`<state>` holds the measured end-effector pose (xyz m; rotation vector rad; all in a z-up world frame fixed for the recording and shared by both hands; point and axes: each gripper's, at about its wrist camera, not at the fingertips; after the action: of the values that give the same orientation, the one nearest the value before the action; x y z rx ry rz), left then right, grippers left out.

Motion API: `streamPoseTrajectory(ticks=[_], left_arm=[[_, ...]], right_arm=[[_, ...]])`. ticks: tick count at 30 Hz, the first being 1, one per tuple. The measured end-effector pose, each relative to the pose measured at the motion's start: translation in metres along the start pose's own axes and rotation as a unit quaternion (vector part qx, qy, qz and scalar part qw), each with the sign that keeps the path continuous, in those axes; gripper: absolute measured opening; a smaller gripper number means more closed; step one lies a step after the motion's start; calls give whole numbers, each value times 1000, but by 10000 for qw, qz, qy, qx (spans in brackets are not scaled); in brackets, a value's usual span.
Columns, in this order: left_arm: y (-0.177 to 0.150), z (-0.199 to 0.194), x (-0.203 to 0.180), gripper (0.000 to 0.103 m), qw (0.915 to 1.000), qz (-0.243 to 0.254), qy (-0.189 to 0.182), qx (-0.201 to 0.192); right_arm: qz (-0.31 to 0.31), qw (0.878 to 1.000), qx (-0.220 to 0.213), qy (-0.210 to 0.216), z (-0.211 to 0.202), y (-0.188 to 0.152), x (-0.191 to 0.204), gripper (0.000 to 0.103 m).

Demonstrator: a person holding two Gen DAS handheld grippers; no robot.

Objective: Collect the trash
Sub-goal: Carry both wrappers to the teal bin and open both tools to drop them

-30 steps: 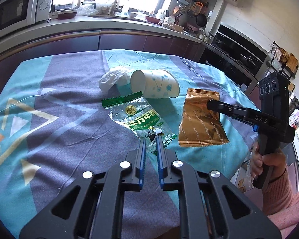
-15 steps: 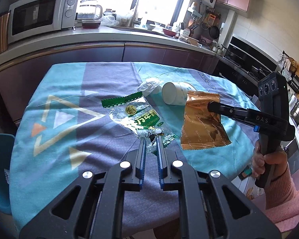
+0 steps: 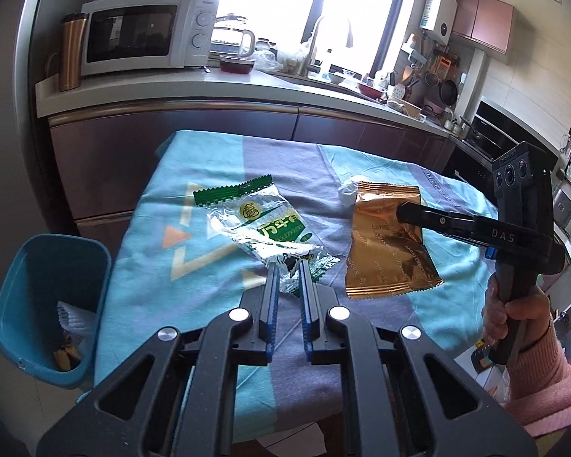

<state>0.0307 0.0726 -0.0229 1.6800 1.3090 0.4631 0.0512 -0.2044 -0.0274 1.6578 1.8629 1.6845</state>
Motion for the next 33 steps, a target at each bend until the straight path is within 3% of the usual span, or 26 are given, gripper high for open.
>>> streamPoseTrajectory(ticks=[17,33], left_arm=[[-7,-47,62,11,9962,-358,775,-157],[-16,-70,125,11,9861,-688,1506,-150]], right_arm=[[-403,9958,496,656,68,9,61,8],[-795,9881,858,1001,129,12,112,8]])
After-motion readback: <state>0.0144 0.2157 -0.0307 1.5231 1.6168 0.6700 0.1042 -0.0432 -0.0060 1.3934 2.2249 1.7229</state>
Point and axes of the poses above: each gripper's, at about its wrist camera, not at the fingertips, and z roughly the way its jaws point, x to its left, y to its top, and after that the axes turned 6 degrees about -x, right-handed
